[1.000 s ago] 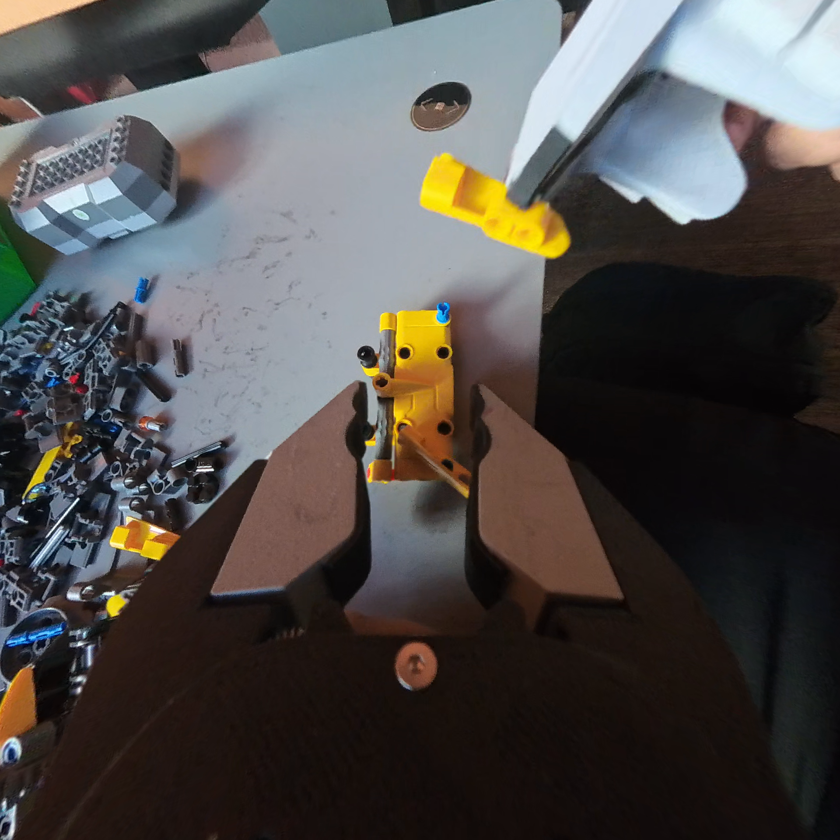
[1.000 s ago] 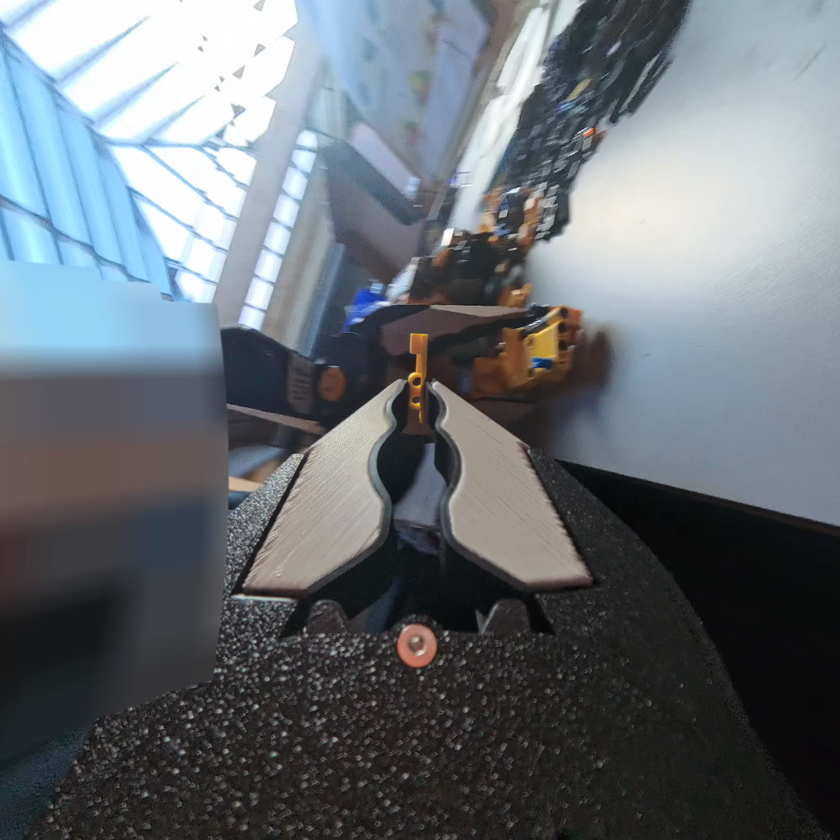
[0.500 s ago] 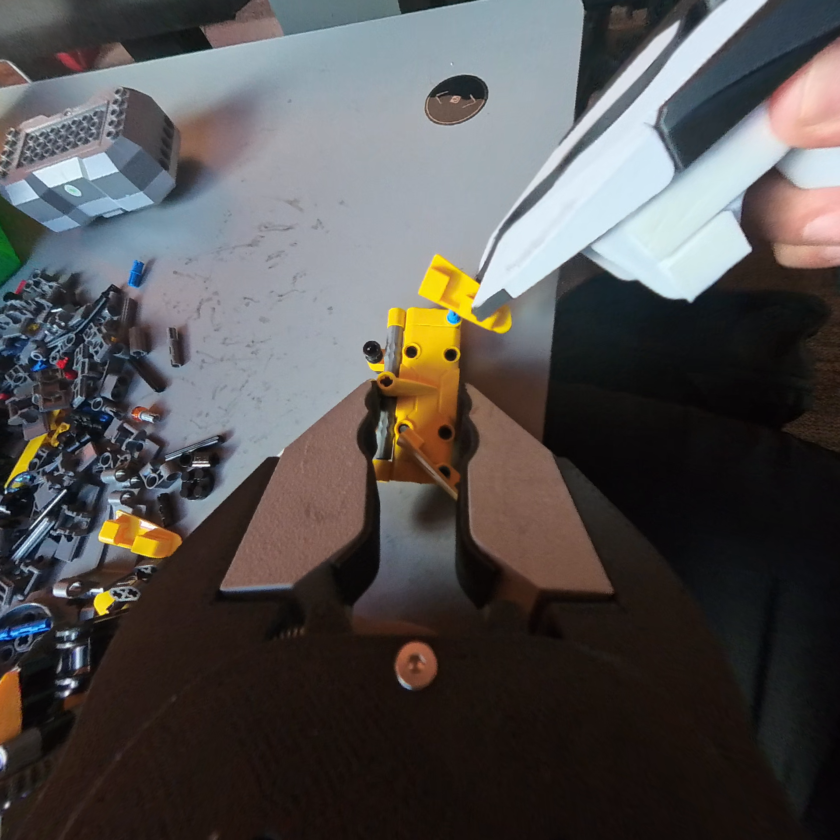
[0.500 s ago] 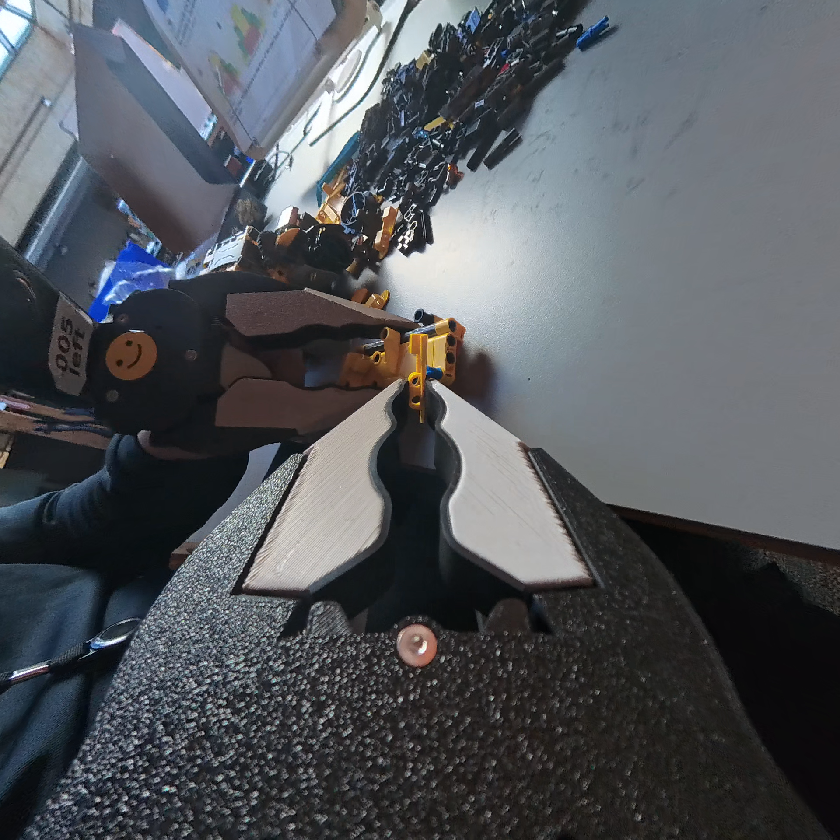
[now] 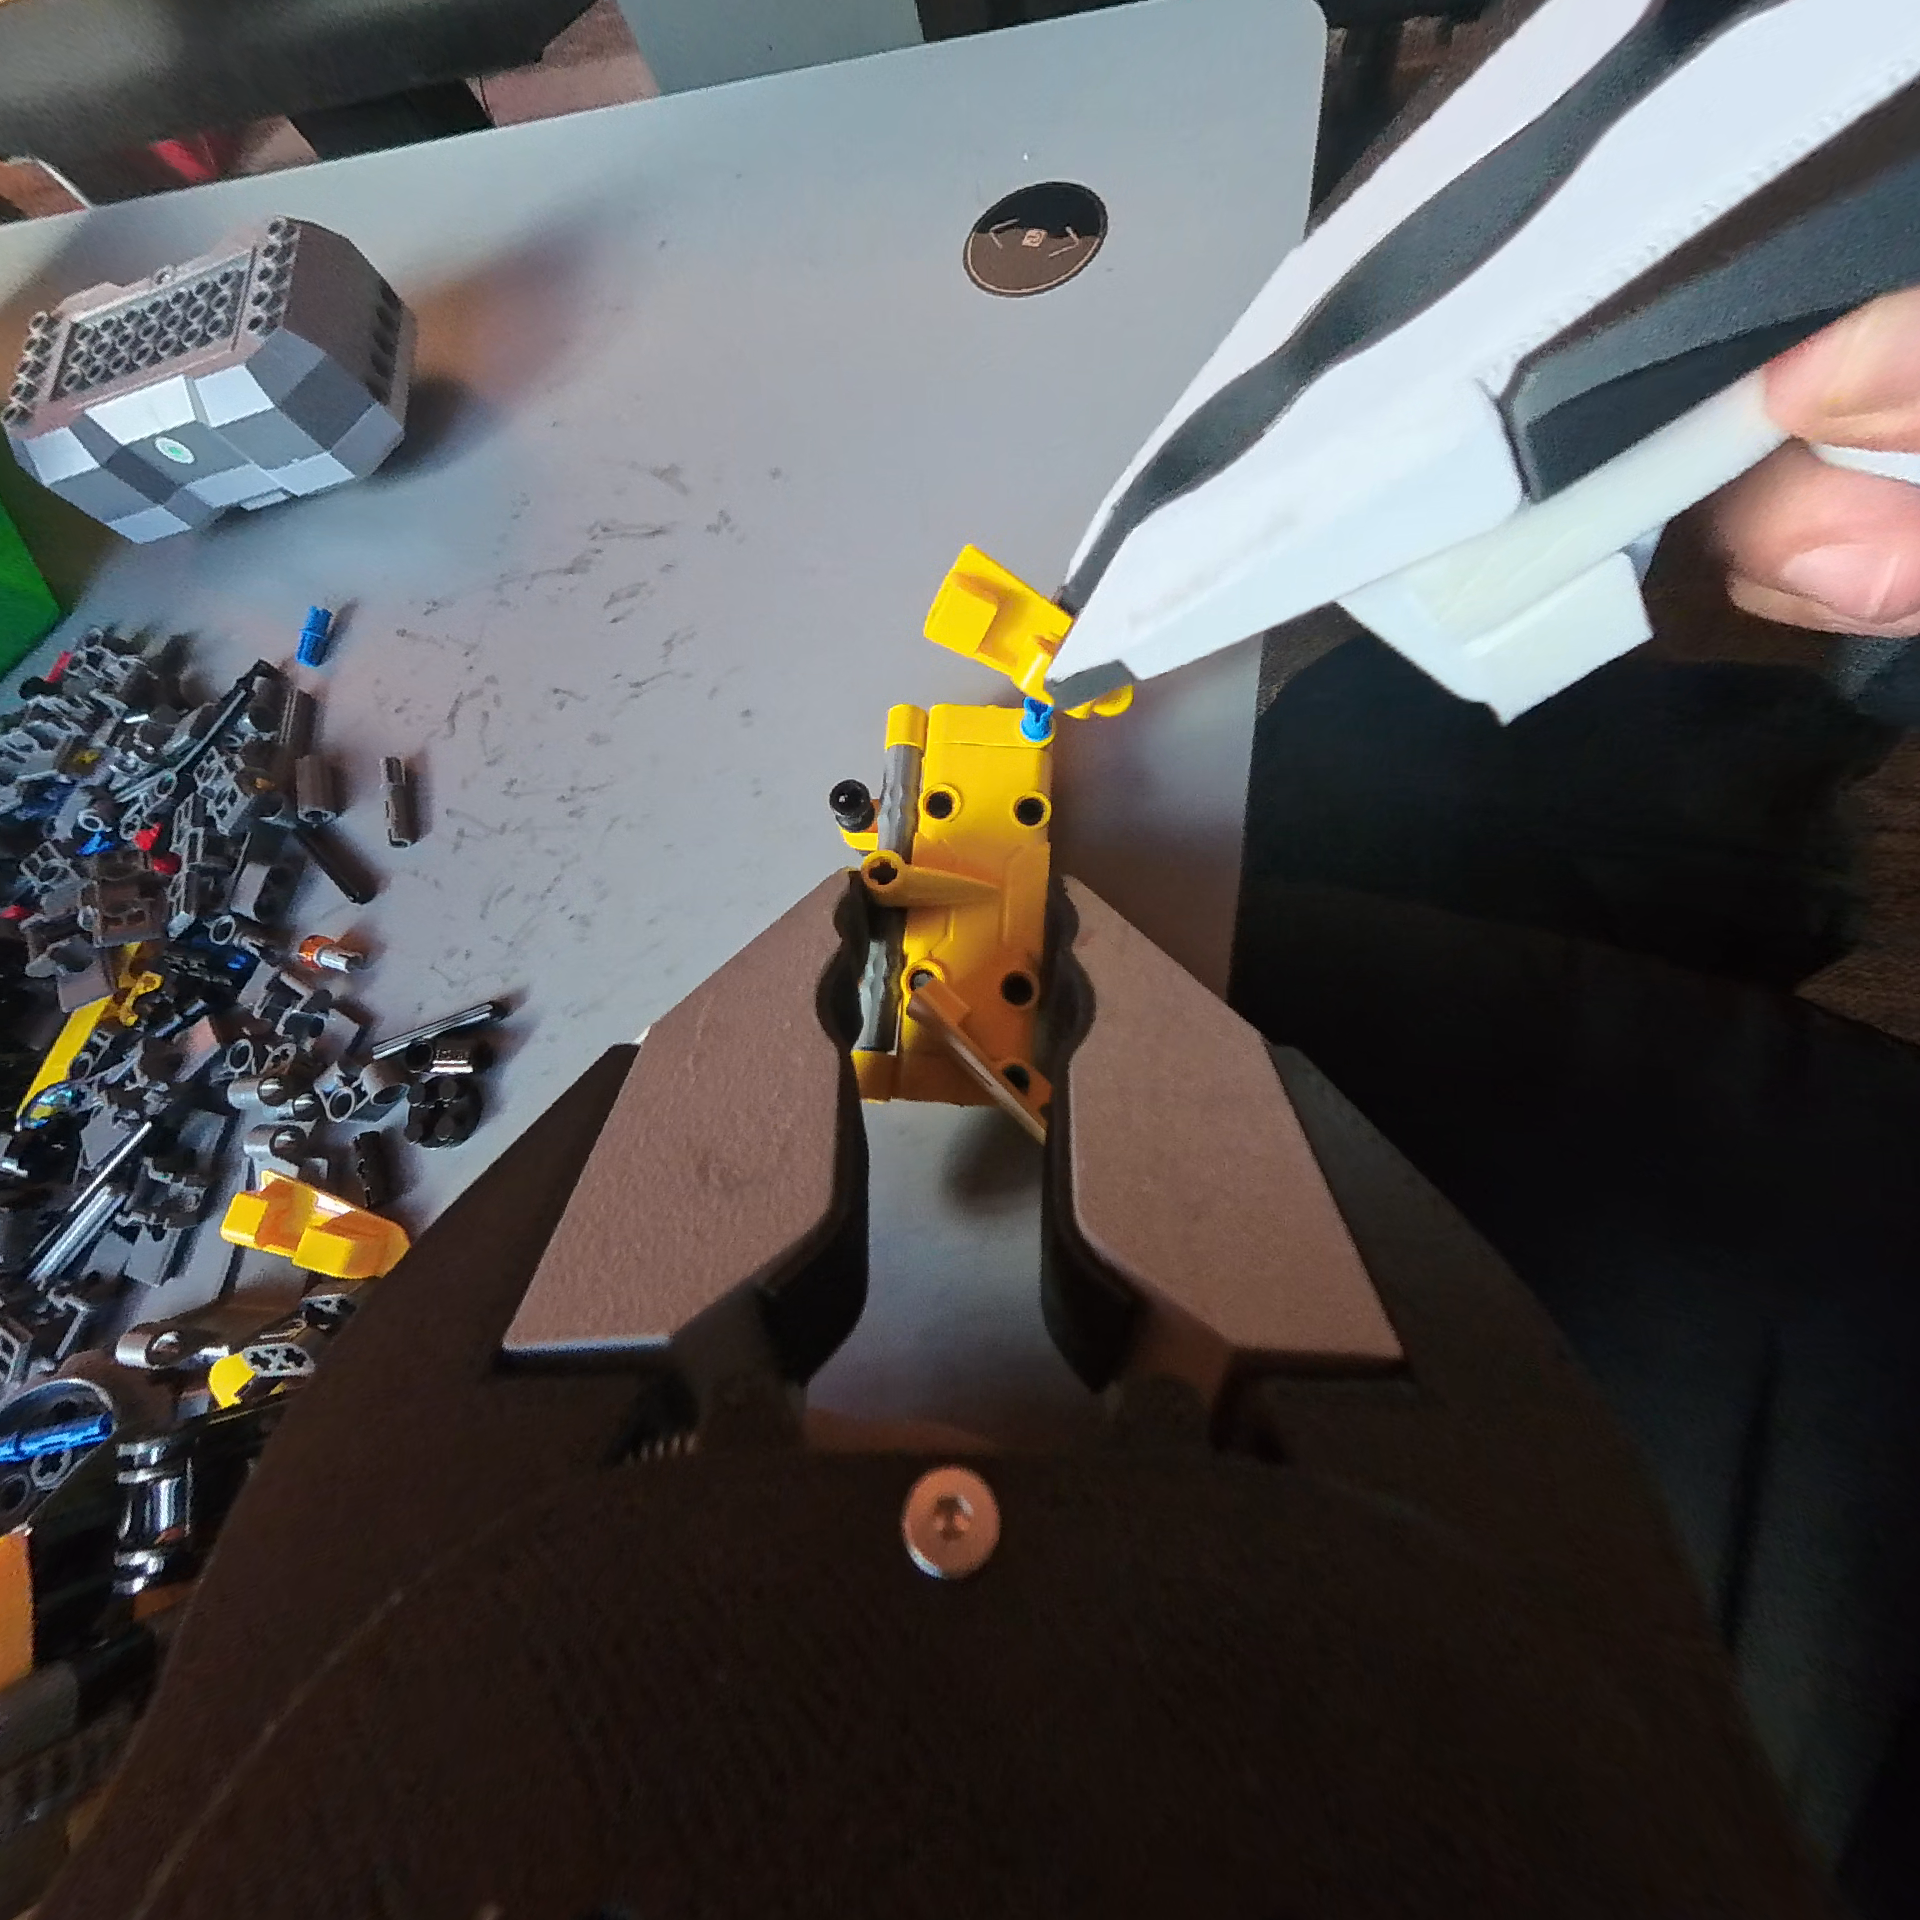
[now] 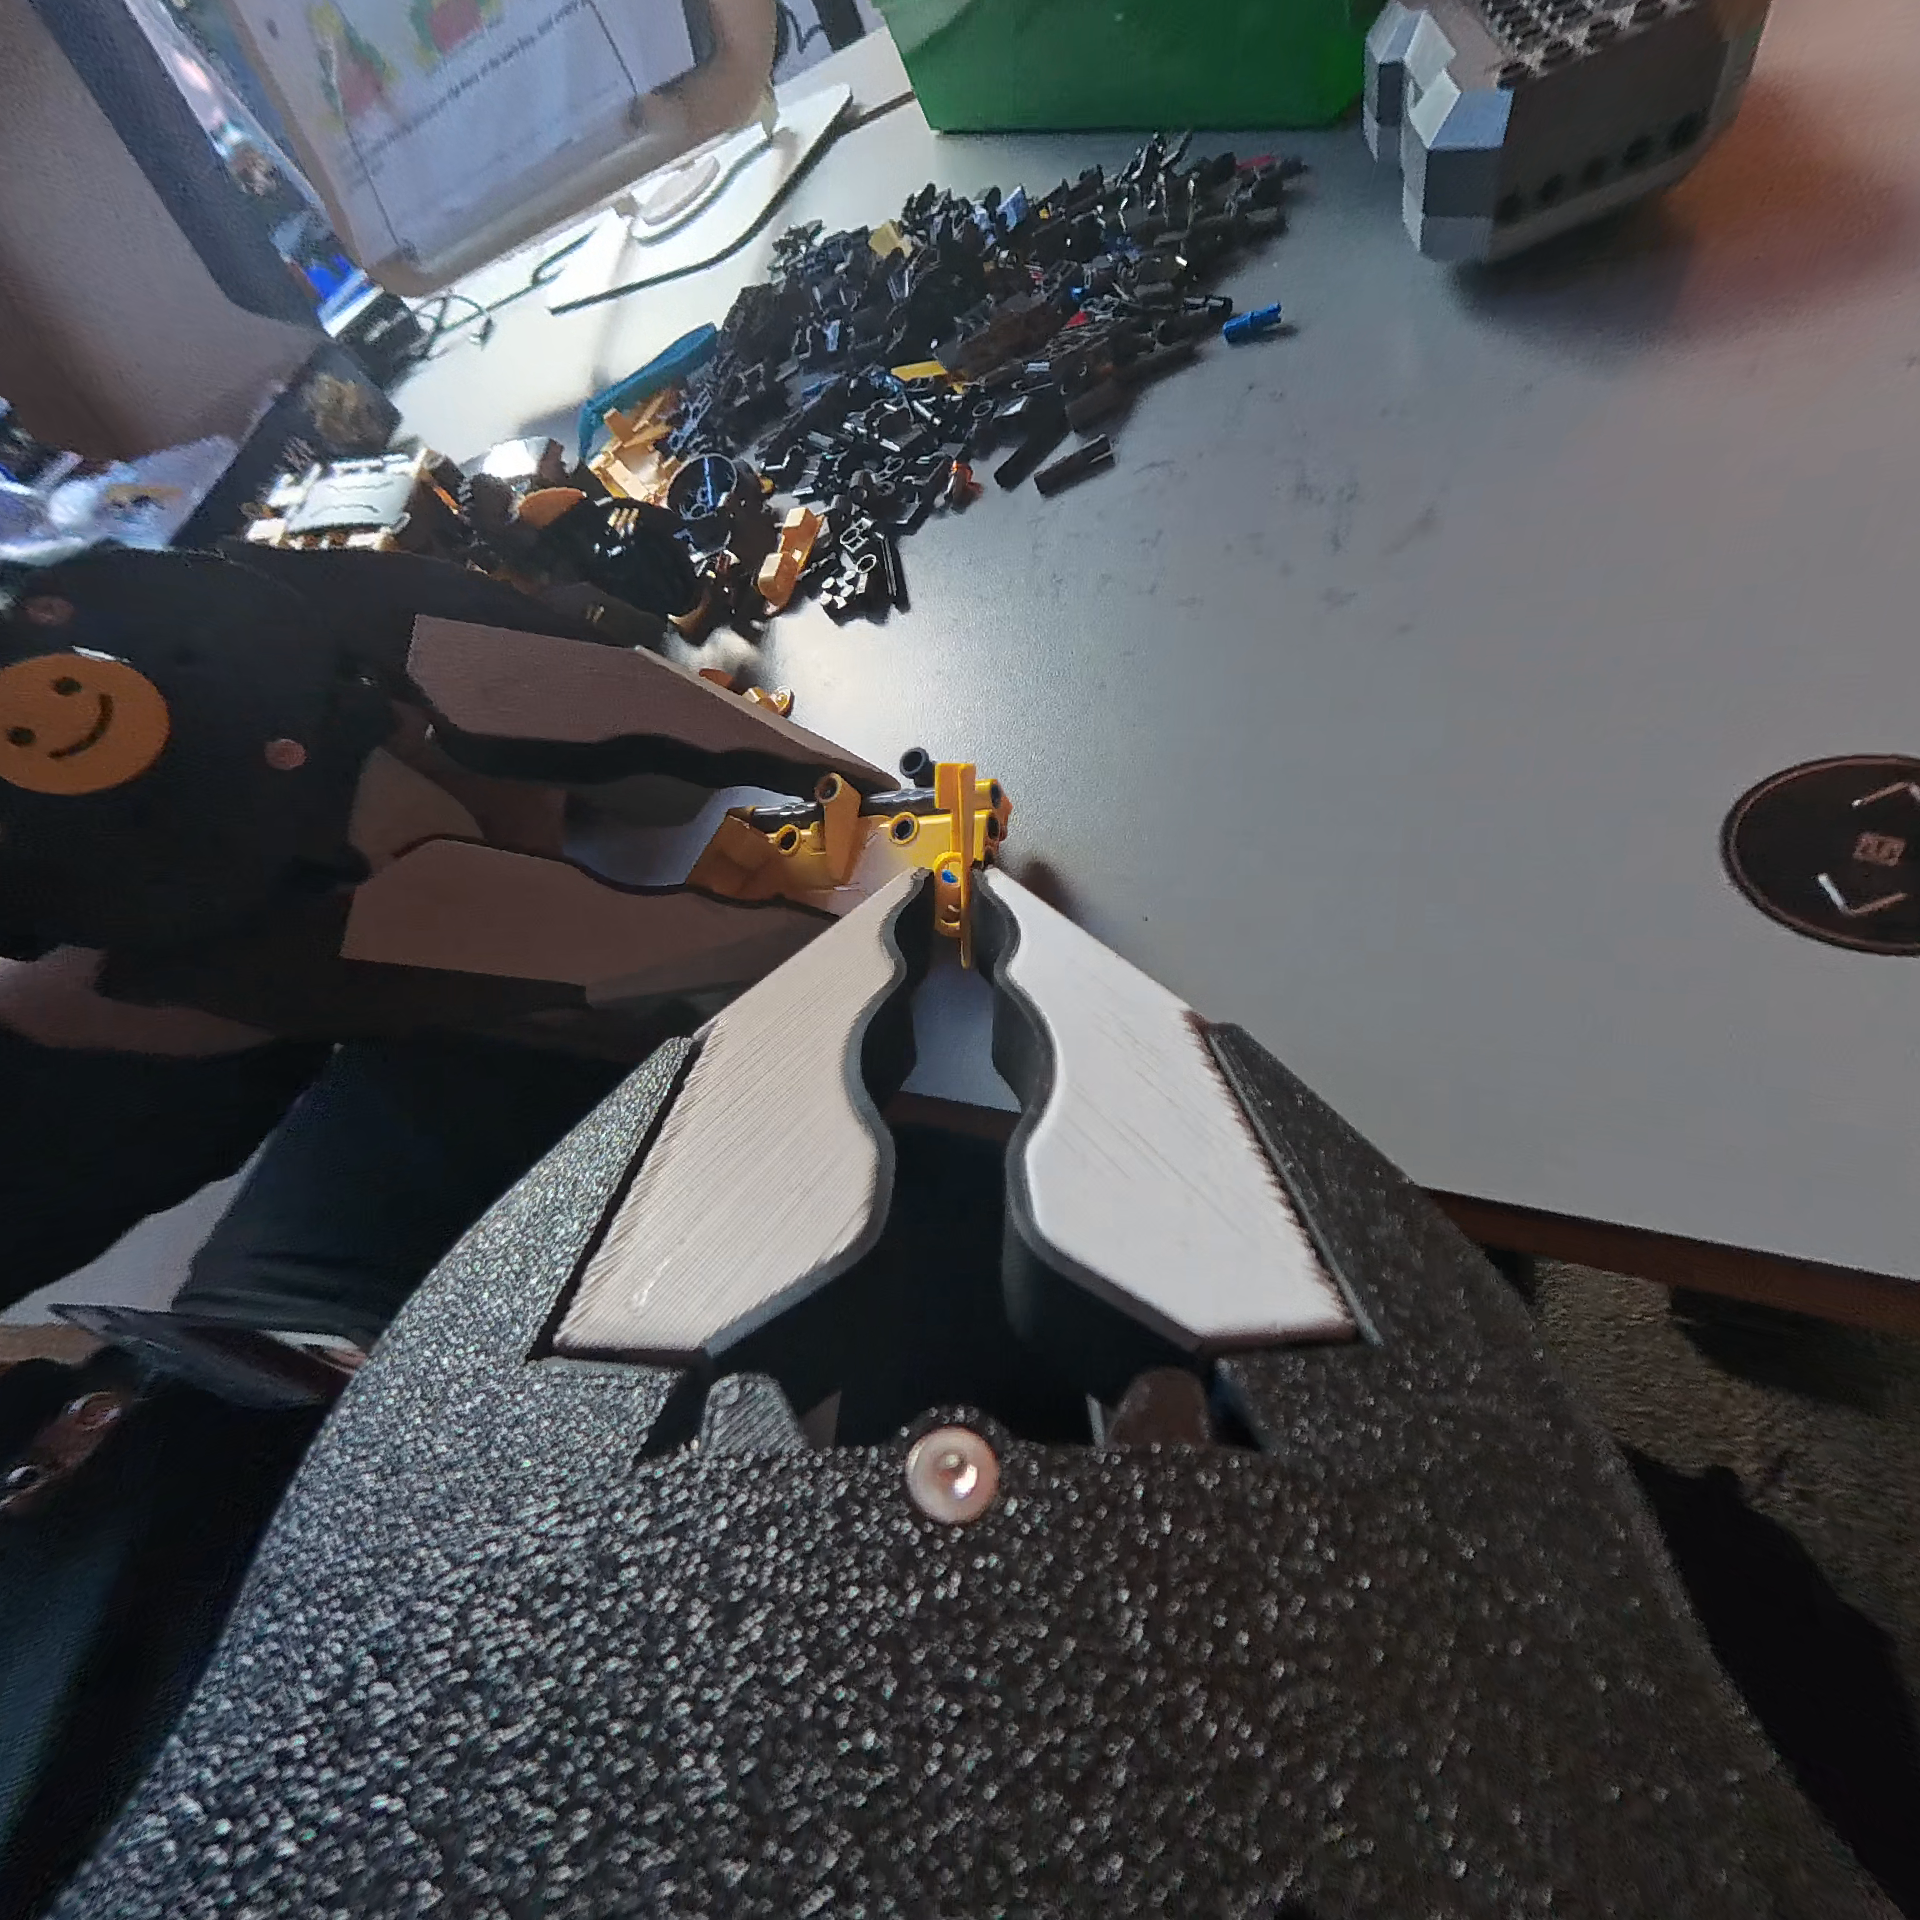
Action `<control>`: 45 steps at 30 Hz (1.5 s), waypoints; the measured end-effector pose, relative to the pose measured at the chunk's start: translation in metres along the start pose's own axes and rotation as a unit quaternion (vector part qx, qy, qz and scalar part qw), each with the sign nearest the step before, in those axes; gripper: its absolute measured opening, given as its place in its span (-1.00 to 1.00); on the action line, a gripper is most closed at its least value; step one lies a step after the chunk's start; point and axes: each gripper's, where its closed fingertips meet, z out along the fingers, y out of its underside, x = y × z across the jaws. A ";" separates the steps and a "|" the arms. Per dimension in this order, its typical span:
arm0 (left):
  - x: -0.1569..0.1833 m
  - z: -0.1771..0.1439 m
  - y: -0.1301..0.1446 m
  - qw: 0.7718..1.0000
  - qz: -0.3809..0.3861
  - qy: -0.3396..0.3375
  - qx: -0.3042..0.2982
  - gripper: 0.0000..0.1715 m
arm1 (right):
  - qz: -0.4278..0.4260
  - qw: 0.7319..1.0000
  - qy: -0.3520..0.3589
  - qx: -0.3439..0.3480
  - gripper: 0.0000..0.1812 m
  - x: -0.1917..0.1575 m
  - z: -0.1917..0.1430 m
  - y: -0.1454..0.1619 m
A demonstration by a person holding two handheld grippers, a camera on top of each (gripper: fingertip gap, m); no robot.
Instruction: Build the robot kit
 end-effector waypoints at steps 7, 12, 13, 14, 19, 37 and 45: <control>-0.002 0.000 0.000 1.000 -0.005 -0.002 -0.001 -0.64 | -0.091 0.995 0.047 0.008 -0.93 -0.002 0.000 0.001; -0.002 0.001 0.000 1.000 -0.005 -0.002 -0.001 -0.65 | -0.165 0.981 0.100 0.000 -0.93 0.000 0.001 0.003; -0.002 0.001 0.000 1.000 -0.005 -0.002 0.000 -0.65 | -0.182 0.977 0.112 -0.001 -0.93 0.000 0.002 0.002; -0.002 0.000 0.000 1.000 -0.005 -0.002 0.000 -0.65 | -0.199 0.972 0.124 -0.001 -0.93 -0.001 0.002 0.002; -0.001 0.000 0.000 1.000 -0.002 -0.003 0.000 -0.65 | -0.246 0.957 0.154 -0.009 -0.93 0.000 0.002 0.002; -0.004 0.001 0.000 1.000 0.010 -0.019 -0.001 -0.64 | -0.183 0.971 0.124 -0.095 -0.93 0.002 0.005 0.001; -0.006 0.001 0.001 1.000 0.002 -0.022 -0.003 -0.64 | -0.154 0.951 0.065 -0.260 -0.93 0.003 0.008 0.002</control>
